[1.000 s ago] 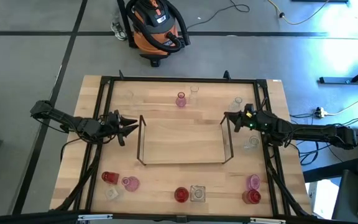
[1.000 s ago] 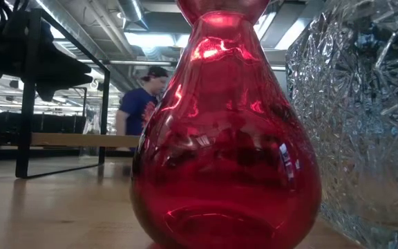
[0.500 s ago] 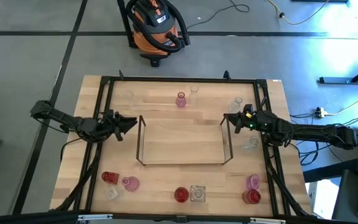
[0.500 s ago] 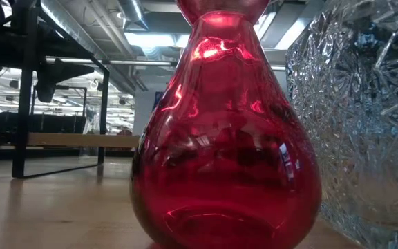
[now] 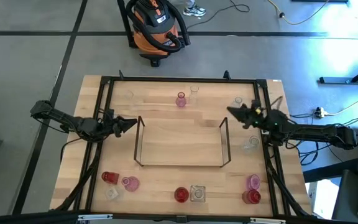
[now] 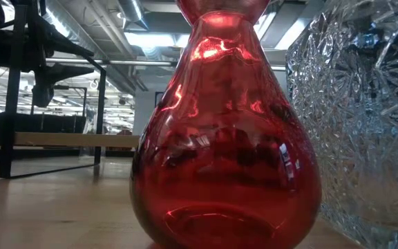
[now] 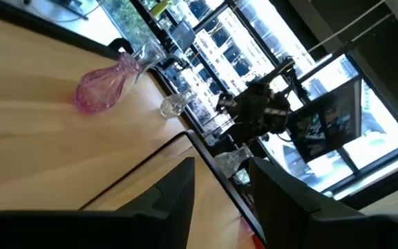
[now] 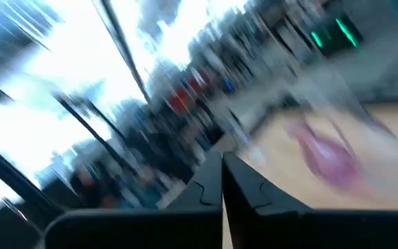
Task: Sort vases onto shelf
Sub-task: Put the transparent flower vase on the shelf
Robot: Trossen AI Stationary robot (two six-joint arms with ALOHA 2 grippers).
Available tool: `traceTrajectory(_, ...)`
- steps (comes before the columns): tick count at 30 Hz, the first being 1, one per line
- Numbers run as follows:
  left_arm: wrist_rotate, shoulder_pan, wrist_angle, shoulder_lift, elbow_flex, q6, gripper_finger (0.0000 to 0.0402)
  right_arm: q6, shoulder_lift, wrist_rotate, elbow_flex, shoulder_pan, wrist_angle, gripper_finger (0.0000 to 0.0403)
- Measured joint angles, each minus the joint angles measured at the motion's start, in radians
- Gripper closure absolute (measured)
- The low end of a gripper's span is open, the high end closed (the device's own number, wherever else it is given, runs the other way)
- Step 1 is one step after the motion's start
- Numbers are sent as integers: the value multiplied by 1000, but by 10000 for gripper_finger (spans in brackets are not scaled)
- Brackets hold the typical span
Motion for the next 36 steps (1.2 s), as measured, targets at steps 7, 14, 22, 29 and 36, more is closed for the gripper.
traceTrajectory(7,-5,0,-1,0,0,18,270,0,0,131,0,0,129,402)
traceTrajectory(14,-10,0,77,-1,0,140,270,-2,0,183,10,0,208,402)
traceTrajectory(22,-13,0,449,-2,0,407,270,-80,1,154,140,0,210,402)
traceTrajectory(29,92,0,842,-2,86,766,270,-146,49,91,304,0,208,402)
traceTrajectory(36,20,0,13,124,602,806,270,-215,176,31,466,0,193,402)
